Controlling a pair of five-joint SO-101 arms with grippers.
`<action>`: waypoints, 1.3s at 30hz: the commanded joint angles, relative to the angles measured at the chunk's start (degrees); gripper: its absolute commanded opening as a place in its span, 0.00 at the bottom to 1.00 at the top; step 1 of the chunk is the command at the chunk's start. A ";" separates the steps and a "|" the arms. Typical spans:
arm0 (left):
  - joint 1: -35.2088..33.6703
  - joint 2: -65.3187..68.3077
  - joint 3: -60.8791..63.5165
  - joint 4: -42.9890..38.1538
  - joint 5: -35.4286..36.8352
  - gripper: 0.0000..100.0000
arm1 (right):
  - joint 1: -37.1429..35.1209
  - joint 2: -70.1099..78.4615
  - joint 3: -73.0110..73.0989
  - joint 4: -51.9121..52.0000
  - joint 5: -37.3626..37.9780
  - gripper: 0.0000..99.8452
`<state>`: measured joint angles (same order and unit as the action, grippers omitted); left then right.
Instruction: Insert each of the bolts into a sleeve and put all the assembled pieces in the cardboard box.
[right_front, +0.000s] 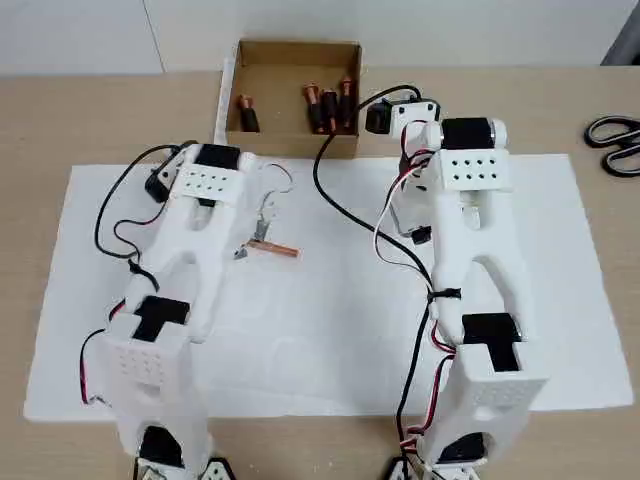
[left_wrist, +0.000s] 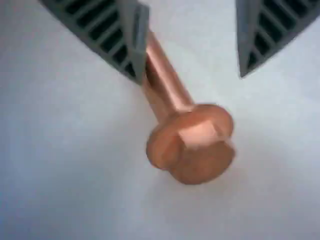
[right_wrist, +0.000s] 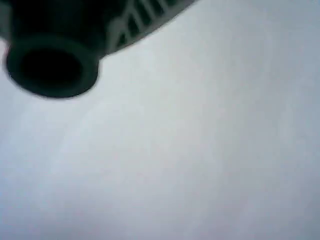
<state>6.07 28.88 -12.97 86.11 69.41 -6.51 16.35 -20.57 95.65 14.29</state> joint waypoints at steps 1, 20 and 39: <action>-2.55 0.44 -1.19 -1.23 0.53 0.12 | -0.22 -3.56 -0.18 -0.13 -0.53 0.03; -3.16 4.92 -4.70 -1.93 0.53 0.04 | -0.22 -3.56 -0.18 -0.22 -0.53 0.03; -2.99 5.54 -30.46 10.55 -43.16 0.01 | -0.22 -3.56 -0.18 -0.13 -0.53 0.03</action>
<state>2.81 35.21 -40.66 96.22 37.23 -6.51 16.35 -20.57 95.65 14.29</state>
